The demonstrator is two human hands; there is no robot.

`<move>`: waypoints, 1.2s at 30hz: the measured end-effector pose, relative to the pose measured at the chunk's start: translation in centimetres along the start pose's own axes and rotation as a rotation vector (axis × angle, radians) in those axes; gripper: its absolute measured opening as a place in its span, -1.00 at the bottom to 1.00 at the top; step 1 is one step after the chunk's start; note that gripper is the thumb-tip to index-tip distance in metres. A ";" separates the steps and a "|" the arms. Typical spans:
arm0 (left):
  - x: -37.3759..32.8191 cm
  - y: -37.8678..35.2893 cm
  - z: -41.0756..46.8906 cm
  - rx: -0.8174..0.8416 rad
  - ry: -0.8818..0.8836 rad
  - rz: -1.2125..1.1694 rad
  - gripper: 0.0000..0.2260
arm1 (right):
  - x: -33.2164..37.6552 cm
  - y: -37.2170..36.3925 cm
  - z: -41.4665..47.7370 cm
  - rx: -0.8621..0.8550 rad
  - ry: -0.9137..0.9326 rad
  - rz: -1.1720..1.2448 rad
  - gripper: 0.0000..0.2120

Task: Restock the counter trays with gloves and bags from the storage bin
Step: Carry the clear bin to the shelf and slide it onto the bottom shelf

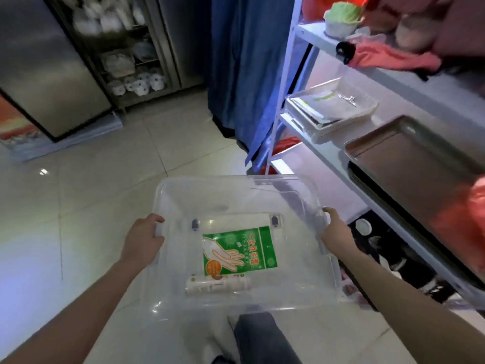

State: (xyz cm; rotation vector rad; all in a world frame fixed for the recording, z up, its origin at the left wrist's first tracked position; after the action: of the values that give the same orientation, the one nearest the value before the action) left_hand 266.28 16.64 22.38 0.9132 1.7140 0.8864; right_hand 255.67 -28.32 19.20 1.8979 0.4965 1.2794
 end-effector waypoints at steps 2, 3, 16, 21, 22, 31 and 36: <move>-2.8 0.0 4.4 0.054 -0.094 0.034 -0.59 | -0.6 -0.2 0.1 -0.062 -0.100 0.028 -0.57; -4.2 -0.1 6.6 0.076 -0.140 0.053 -0.59 | -0.9 -0.4 0.4 -0.088 -0.144 0.041 -0.57; -21.6 -4.5 25.7 0.314 -0.437 0.189 -0.66 | -1.3 -2.0 6.1 -0.255 -0.621 0.225 -0.47; -27.3 -7.3 31.4 0.388 -0.564 0.255 -0.66 | -0.3 -3.5 7.9 -0.334 -0.768 0.282 -0.37; -28.3 -8.1 32.5 0.401 -0.605 0.282 -0.66 | -0.1 -4.1 8.1 -0.358 -0.792 0.295 -0.37; -32.8 -15.0 40.6 0.547 -0.736 0.368 -0.64 | 1.7 -10.9 10.5 -0.524 -1.003 0.318 -0.41; -32.0 -19.3 42.6 0.541 -0.767 0.345 -0.64 | -0.2 -15.0 11.8 -0.541 -1.019 0.302 -0.45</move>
State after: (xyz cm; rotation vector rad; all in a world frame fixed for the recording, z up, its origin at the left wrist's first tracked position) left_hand 311.51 -13.86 7.07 1.6843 1.1295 0.1879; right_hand 267.75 -23.70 5.15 1.8774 -0.6181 0.3885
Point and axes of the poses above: each hand's wrist, its own z-axis towards the middle knuckle, its own y-axis out of the back of the hand, x = y × z, the point moved 1 cm from there along z, towards the middle knuckle, and after that the axes turned 11 degrees about y, right-handed, at the moved point
